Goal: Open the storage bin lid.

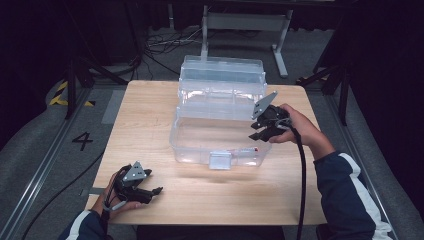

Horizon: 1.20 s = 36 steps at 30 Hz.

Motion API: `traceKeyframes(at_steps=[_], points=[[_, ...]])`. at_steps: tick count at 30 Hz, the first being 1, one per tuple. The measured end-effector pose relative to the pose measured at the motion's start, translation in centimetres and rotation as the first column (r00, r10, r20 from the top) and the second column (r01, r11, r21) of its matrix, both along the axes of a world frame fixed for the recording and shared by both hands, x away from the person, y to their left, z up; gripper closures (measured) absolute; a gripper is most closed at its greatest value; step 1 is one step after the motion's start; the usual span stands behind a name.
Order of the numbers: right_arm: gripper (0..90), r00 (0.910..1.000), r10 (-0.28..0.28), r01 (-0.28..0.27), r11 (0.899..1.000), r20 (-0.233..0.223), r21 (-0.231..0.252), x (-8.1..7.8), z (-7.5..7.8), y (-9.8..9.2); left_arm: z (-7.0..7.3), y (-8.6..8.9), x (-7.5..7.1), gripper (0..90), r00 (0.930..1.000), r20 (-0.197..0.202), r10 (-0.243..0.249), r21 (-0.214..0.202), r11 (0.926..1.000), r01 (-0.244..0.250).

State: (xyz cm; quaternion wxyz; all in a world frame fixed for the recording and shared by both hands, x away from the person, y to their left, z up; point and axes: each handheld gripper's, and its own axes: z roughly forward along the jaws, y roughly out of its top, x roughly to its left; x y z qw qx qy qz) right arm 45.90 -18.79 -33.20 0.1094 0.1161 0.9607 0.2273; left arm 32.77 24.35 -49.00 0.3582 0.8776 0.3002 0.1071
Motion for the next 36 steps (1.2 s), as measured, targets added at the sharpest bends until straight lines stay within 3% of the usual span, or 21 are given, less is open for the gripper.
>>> traceKeyframes(at_steps=[6,11,17,19,22,25,28,30,36], points=[[53.3,0.9984,-0.017,0.013,0.997,0.053,0.079,-0.6,0.7,-1.3,0.0,0.0,0.0,22.9,1.0,-0.001,0.004,0.001,1.0,-0.004],[49.3,0.9947,-0.027,0.01,0.987,0.099,0.163,-0.9,1.1,-2.6,0.0,0.0,0.0,22.8,1.0,-0.001,0.004,0.001,1.0,-0.004],[42.4,0.9853,-0.066,0.023,0.964,0.158,0.264,-1.0,1.5,-4.1,0.0,-0.1,0.1,21.1,1.0,0.0,0.007,0.006,1.0,-0.007],[42.2,0.9834,-0.071,0.023,0.962,0.167,0.273,-1.0,1.6,-4.2,0.1,-0.2,0.2,20.7,0.9998,-0.012,0.014,0.011,0.9998,-0.014],[38.1,0.9753,-0.098,0.03,0.947,0.198,0.32,-0.9,2.0,-4.7,0.3,-0.7,0.4,20.0,0.9991,-0.028,0.033,0.033,0.9989,-0.032],[35.7,0.968,-0.126,0.046,0.939,0.217,0.341,-0.6,2.2,-4.9,0.6,-1.2,0.7,20.0,0.9985,-0.039,0.037,0.037,0.9987,-0.035],[35.7,0.9627,-0.152,0.063,0.93,0.224,0.361,0.0,2.4,-5.0,1.4,-1.5,0.8,19.1,0.9993,-0.016,0.033,0.003,0.9995,-0.032],[35.6,0.9596,-0.164,0.07,0.925,0.229,0.372,0.5,2.6,-5.0,2.3,-1.6,1.0,19.0,0.9989,0.021,0.041,-0.024,0.9989,-0.041],[34.9,0.9552,-0.175,0.074,0.922,0.239,0.38,2.1,3.3,-4.2,4.2,-2.4,1.5,19.0,0.9952,0.093,0.03,-0.024,0.9993,-0.028]])
